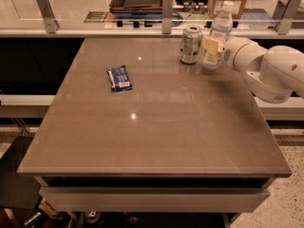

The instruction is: Move blue plastic bottle near 7up can

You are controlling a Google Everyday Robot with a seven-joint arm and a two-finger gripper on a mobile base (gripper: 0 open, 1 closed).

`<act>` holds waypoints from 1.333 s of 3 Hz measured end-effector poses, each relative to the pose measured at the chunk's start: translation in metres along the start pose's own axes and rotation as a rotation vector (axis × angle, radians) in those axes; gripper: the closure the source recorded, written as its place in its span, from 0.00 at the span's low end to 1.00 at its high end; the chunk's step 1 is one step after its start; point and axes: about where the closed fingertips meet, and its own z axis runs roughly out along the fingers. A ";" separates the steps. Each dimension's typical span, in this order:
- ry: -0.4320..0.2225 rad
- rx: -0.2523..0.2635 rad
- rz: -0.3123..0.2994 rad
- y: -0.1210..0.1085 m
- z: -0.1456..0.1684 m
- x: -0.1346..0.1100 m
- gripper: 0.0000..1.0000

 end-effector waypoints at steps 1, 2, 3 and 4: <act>0.022 -0.007 0.002 0.003 0.005 0.010 1.00; 0.049 0.004 -0.037 0.004 0.007 0.017 0.82; 0.050 0.003 -0.038 0.004 0.008 0.017 0.58; 0.050 0.000 -0.039 0.006 0.009 0.017 0.35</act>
Offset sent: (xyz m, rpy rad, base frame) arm 0.0054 0.0019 -0.0249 -0.1135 0.0577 -0.0080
